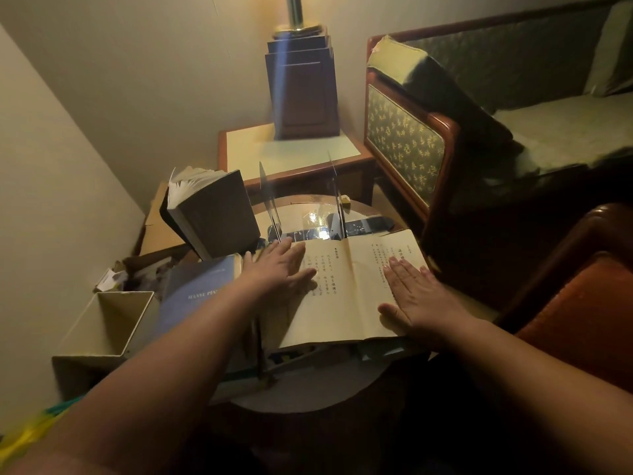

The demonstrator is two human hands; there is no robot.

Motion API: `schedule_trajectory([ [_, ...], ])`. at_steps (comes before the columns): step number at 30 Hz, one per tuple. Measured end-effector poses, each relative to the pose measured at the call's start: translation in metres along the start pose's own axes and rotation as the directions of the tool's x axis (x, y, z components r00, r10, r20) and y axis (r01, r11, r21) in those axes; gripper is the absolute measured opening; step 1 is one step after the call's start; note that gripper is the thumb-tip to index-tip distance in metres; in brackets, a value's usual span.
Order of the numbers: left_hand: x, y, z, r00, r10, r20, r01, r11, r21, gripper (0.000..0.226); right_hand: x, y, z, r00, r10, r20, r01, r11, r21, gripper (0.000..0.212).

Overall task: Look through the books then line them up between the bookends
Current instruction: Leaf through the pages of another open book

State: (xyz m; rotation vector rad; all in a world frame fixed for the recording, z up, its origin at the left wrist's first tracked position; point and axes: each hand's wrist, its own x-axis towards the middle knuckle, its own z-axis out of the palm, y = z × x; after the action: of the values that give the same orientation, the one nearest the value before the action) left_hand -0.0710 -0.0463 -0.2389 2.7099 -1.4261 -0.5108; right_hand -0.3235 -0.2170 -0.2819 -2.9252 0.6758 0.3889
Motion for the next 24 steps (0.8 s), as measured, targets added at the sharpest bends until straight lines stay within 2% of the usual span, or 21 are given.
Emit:
schedule_trajectory([
  [4, 0.007, 0.001, -0.013, 0.999, -0.025, 0.022, 0.027, 0.998, -0.058, 0.077, 0.001, 0.000, -0.001, 1.000, -0.001, -0.002, 0.001, 1.000, -0.001, 0.089],
  [9, 0.006, 0.004, -0.022, 0.998, -0.015, -0.068, 0.006, 0.990, -0.140, 0.077, 0.000, -0.001, -0.001, 1.000, 0.002, 0.001, -0.002, 1.000, 0.000, 0.090],
  [12, 0.007, 0.001, -0.027, 0.999, -0.013, -0.031, 0.007, 0.982, -0.191, 0.079, 0.001, -0.001, -0.003, 1.000, -0.011, 0.003, 0.011, 1.000, 0.006, 0.093],
  [16, 0.008, -0.005, -0.036, 0.999, -0.048, -0.023, 0.040, 0.961, -0.273, 0.065, 0.001, 0.000, -0.006, 0.999, -0.048, 0.005, 0.048, 0.999, 0.003, 0.096],
  [21, 0.007, -0.009, -0.058, 0.995, -0.095, -0.003, 0.076, 0.809, -0.582, 0.030, -0.004, -0.001, -0.012, 0.997, -0.080, 0.008, 0.080, 0.997, 0.019, 0.087],
  [24, -0.002, -0.008, -0.067, 0.992, -0.119, 0.050, 0.119, 0.692, -0.712, 0.034, -0.003, -0.001, -0.016, 0.996, -0.084, 0.028, 0.083, 0.995, 0.049, 0.091],
])
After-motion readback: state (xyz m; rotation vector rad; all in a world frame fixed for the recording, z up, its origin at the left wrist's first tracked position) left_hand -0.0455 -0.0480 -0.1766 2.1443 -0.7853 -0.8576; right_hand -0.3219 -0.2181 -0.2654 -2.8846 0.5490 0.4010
